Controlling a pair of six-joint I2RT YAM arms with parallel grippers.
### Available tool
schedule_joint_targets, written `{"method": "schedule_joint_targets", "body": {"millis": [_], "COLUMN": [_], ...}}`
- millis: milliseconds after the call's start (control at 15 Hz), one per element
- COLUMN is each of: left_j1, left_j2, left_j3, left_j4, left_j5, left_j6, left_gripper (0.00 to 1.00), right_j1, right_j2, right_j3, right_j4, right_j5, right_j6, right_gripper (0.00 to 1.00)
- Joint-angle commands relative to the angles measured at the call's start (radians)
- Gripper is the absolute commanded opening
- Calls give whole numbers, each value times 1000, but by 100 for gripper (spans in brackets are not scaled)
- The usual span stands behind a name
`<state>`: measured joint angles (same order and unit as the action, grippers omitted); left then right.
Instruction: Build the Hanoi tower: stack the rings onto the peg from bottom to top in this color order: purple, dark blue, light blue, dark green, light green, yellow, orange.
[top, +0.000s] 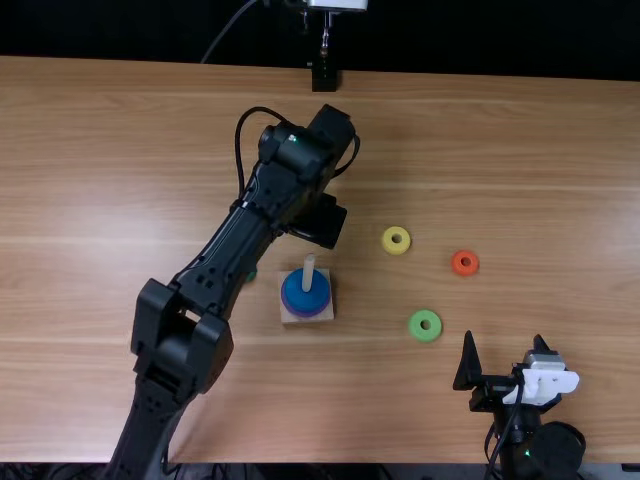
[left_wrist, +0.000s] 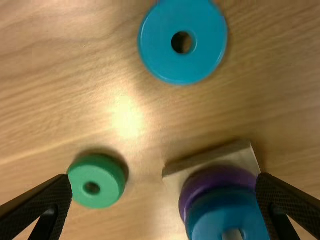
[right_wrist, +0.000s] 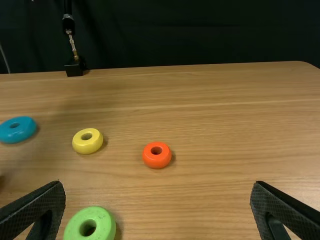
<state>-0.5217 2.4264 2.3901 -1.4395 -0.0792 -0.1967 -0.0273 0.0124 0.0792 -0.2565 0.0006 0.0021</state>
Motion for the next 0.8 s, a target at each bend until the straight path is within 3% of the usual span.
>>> {"method": "schedule_joint_targets", "body": {"millis": [0,467,733], "left_j1": [2,11,11], "left_j2": [57,186,217], "left_j3": [70,179,213], "left_j4": [2,11,22], "left_j5": [-11,-7,33], "left_j6": [18,18,16], "left_gripper": [100,100,100], "right_j1": [-10,-10,-10], "right_j2": [-12,-12,-12], "right_j3": [-64,-64,-64], "right_j4": [-69,-69,-69], "right_j5": [9,9,9], "right_j6": [2,2,2], "right_gripper": [100,100,100]}}
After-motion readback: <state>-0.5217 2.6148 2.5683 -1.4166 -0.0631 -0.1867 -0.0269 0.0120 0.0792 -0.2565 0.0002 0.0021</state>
